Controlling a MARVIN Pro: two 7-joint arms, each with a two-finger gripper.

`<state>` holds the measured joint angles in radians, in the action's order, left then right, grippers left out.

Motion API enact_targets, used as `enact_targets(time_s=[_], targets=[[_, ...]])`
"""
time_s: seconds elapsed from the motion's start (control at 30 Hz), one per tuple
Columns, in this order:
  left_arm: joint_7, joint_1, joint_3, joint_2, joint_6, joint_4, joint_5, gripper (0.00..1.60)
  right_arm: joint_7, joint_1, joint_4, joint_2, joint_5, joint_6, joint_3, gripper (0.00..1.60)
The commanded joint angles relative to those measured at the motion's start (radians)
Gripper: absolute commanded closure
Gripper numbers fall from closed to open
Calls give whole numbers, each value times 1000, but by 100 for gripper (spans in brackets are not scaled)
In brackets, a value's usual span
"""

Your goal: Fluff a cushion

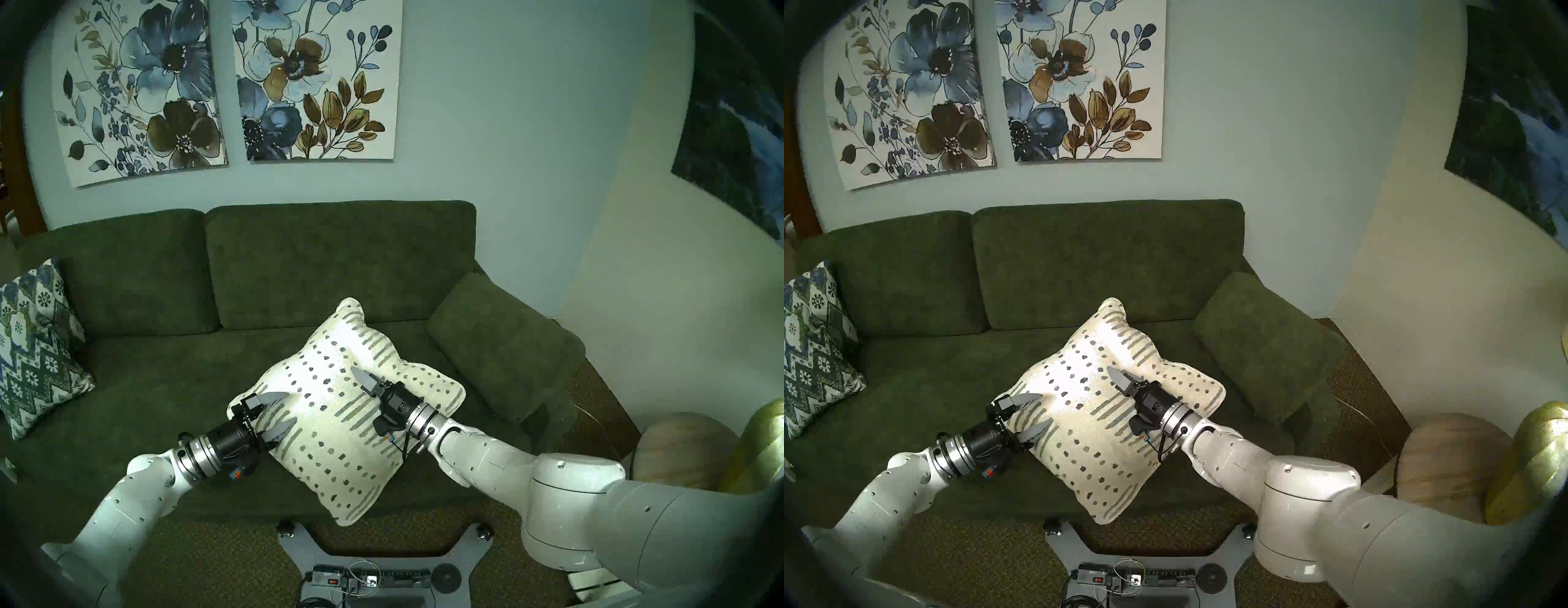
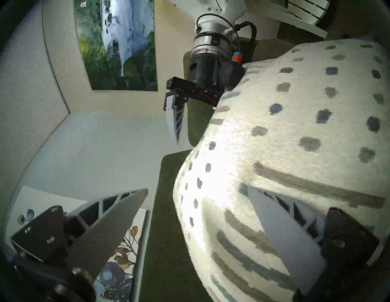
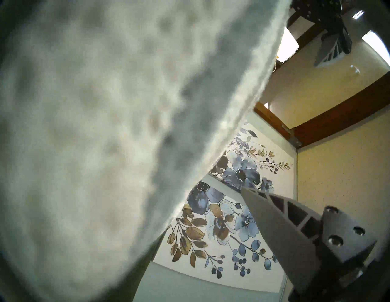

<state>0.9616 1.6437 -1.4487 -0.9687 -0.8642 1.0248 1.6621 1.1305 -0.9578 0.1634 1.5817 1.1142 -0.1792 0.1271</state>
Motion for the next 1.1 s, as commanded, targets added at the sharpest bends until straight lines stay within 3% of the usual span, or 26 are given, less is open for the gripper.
enact_targets(time_s=[0.0,0.13,0.27,0.4,0.6,0.77,0.87,1.07], targets=[[68,-65,-21,8,6,123,-13,0,-18,-110,-7,21,8,23,-24,0],[72,-95,-35,15,11,180,-19,0,-18,-115,-11,27,0,26,-26,0],[68,-77,-32,14,15,243,-13,0,-21,-124,-18,38,-6,36,-36,0],[60,-45,-22,6,19,225,-11,0,-20,-125,-25,38,-9,54,-48,0],[-2,-1,56,-78,59,58,18,0,31,-126,-17,20,-31,60,-38,0],[-28,6,92,-108,91,-14,39,0,66,-93,-12,12,-43,60,-33,0],[-49,-29,101,-124,107,-93,46,0,96,-83,0,15,-46,65,-34,0],[-84,-77,107,-153,140,-167,53,0,160,-85,33,36,-42,77,-44,0]])
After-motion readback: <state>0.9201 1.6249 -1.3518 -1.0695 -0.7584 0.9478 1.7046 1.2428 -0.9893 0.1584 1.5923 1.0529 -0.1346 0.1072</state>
